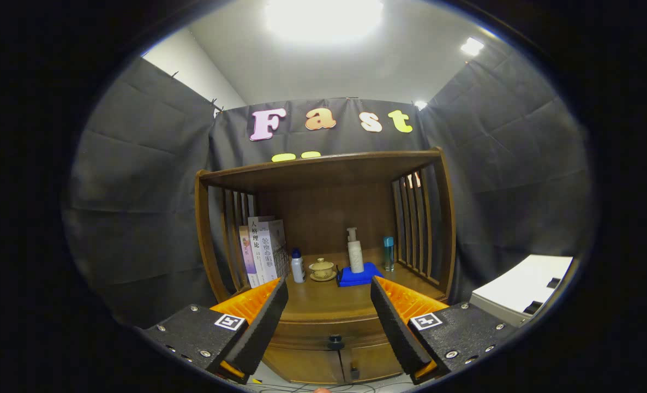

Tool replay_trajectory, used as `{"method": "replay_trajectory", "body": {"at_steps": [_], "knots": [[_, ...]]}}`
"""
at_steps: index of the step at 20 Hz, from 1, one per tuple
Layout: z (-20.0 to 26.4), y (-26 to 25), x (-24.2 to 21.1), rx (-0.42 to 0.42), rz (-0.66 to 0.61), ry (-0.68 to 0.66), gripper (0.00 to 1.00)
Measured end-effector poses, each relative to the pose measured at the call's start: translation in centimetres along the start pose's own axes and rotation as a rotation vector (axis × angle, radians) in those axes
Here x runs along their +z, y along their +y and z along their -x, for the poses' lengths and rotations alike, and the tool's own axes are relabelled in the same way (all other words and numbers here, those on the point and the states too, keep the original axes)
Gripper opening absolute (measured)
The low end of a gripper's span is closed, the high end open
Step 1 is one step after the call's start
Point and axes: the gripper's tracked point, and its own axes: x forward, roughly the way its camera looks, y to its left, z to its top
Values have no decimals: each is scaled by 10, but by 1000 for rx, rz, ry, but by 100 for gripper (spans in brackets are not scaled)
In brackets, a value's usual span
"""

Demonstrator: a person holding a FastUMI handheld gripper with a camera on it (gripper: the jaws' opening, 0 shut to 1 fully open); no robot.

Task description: Pull open the drawer, take out the items inside it, and place them on the countertop above the cabinet.

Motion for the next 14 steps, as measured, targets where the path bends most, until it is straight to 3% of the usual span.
{"method": "replay_trajectory", "body": {"at_steps": [5,14], "knots": [[-14,-12,-31,11,-84,80,94],[-47,-10,-96,44,103,166,96]]}}
